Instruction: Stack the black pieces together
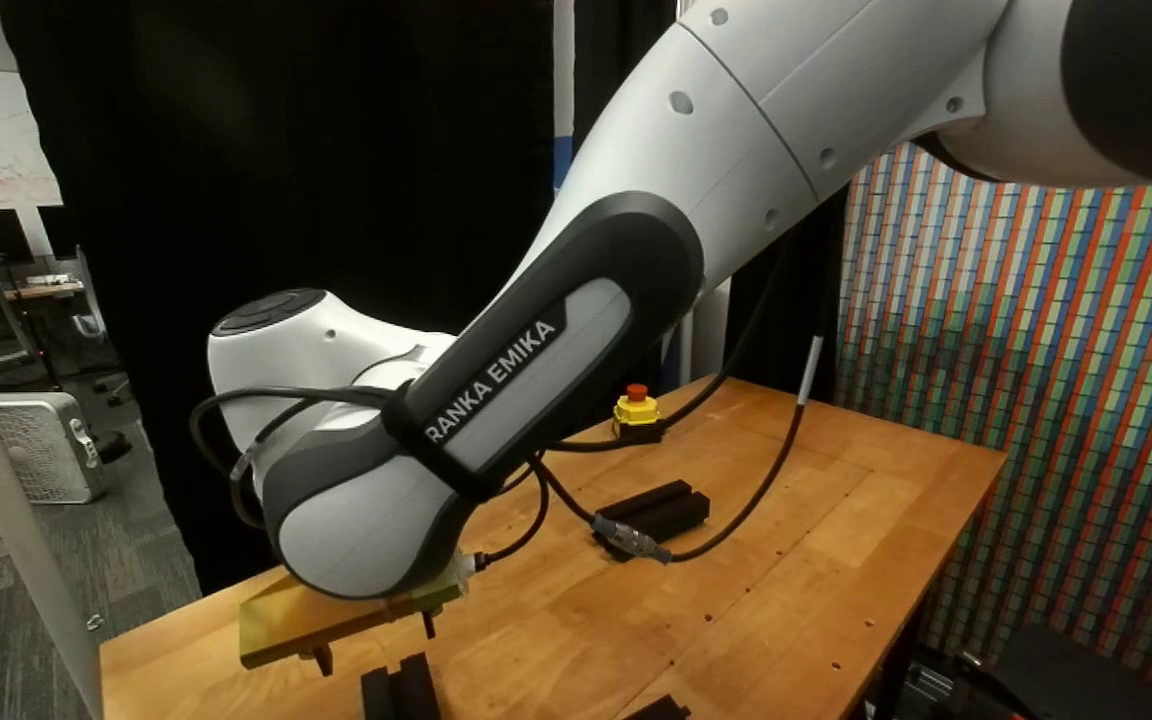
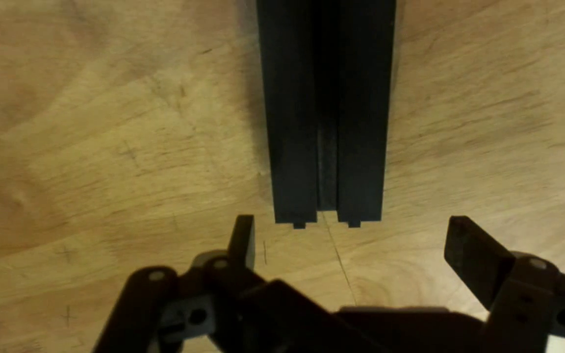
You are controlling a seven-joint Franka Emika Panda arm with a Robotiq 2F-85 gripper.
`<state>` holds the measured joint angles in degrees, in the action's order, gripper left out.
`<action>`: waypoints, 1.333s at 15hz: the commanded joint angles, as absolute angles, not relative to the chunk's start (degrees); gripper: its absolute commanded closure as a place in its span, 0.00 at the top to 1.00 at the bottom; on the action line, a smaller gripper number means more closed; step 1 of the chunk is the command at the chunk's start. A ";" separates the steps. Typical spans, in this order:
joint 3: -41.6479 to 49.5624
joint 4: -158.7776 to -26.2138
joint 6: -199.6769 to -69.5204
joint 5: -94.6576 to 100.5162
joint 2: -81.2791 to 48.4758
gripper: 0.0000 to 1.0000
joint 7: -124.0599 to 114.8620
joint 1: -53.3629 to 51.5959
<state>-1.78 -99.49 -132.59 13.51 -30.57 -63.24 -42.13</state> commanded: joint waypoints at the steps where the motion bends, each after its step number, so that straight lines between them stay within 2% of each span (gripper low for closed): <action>1: -5.94 -97.48 -129.05 9.52 -31.15 1.00 -59.03 -38.98; 7: -9.08 -98.56 -130.10 5.98 -30.95 1.00 -54.86 -36.43; 20: -9.22 -101.32 -133.27 5.71 -32.65 1.00 -54.80 -35.05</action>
